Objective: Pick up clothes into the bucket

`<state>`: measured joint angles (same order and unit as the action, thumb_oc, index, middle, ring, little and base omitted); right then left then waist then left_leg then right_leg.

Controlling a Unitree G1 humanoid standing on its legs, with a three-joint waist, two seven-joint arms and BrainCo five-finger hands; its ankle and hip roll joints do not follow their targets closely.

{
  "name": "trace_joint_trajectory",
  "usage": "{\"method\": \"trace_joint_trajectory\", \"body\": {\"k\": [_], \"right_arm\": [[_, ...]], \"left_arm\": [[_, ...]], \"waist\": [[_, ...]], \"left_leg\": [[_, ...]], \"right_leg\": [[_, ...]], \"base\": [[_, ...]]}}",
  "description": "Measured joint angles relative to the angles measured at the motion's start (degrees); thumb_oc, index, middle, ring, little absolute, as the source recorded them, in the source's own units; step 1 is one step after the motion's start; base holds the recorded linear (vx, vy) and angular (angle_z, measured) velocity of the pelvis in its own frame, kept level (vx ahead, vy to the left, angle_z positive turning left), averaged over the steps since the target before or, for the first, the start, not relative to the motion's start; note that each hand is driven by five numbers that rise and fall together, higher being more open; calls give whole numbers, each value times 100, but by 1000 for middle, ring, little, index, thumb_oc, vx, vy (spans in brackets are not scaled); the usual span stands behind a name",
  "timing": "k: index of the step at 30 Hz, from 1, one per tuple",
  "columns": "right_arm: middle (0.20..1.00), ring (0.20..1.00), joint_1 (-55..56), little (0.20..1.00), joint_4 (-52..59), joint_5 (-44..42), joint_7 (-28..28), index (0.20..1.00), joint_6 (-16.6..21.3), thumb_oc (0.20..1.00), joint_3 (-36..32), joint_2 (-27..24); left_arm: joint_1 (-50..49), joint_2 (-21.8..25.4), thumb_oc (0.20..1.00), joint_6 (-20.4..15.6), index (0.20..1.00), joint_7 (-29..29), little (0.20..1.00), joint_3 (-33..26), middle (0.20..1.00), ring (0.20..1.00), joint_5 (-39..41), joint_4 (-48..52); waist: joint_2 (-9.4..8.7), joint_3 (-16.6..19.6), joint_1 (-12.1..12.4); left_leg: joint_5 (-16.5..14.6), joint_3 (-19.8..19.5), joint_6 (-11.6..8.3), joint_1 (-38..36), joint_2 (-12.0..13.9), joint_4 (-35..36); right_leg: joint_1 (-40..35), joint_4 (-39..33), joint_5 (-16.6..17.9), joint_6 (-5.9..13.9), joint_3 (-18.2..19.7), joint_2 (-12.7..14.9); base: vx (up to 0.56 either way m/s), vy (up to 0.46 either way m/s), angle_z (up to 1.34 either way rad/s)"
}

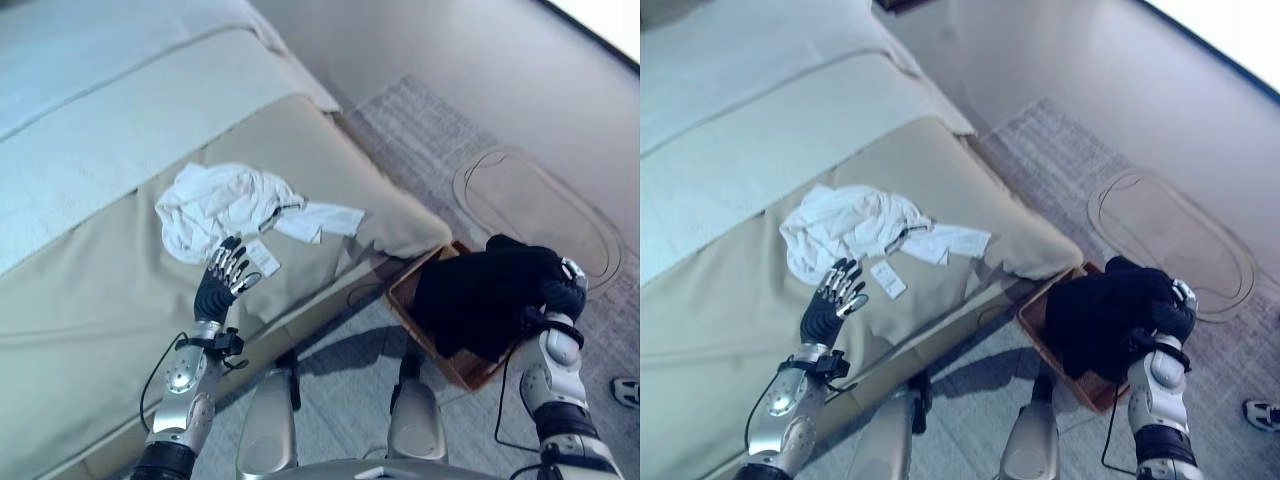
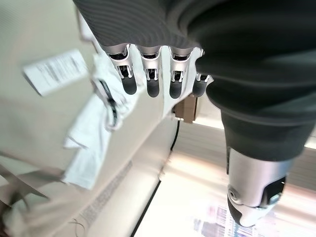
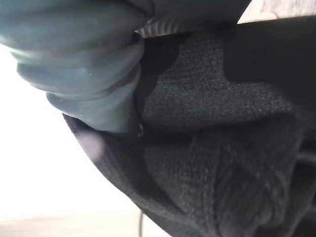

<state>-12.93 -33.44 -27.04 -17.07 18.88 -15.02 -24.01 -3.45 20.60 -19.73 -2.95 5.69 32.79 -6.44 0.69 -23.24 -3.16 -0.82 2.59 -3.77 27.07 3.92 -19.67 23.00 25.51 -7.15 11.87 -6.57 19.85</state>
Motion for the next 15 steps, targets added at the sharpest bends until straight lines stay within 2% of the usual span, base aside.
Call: {"method": "trace_joint_trajectory", "body": {"k": [1, 5, 7, 9, 15], "right_arm": [[200, 200, -105, 200, -48, 3, -64, 200, 2, 200, 2, -81], [200, 200, -290, 200, -176, 3, -250, 200, 5, 200, -2, -268], [200, 200, -525, 200, -502, -5, -365, 200, 79, 200, -4, -485], [200, 200, -582, 200, -555, -11, -454, 200, 84, 200, -1, -653], [200, 200, -841, 200, -577, 4, -577, 200, 84, 200, 23, -1023]], "left_arm": [[18, 68, 1000, -21, 1000, 28, 1000, 7, 1000, 1000, 5, 71], [-1, 78, 1000, -73, 1000, 86, 1000, 43, 1000, 1000, 9, 321], [30, 138, 1000, -122, 1000, 139, 1000, 139, 1000, 1000, 7, 533], [68, 132, 1000, -143, 1000, 151, 1000, 234, 1000, 1000, 7, 566], [111, 290, 1000, -236, 1000, 281, 1000, 231, 1000, 1000, 72, 783]], "waist": [[7, -48, 7], [50, -259, 8], [103, -351, -44], [186, -401, -81], [260, -483, -46]], "left_leg": [[0, 12, 1, 239, 10, -40], [-12, 8, -12, 660, 110, -156], [-113, -47, 120, 1074, 104, -594], [-127, -90, 100, 1253, 105, -769], [-90, -65, 139, 1798, 115, -924]], "right_leg": [[351, 248, -84, -33, 60, 13], [960, 687, -217, -181, 154, -65], [1364, 982, -271, -213, 236, -71], [1555, 1163, -333, -199, 345, -105], [2245, 1484, -333, -259, 477, -125]], "base": [[-62, -11, 3], [-92, -7, -4], [-80, 9, -7], [-69, 7, -18], [-31, 4, -3]]}}
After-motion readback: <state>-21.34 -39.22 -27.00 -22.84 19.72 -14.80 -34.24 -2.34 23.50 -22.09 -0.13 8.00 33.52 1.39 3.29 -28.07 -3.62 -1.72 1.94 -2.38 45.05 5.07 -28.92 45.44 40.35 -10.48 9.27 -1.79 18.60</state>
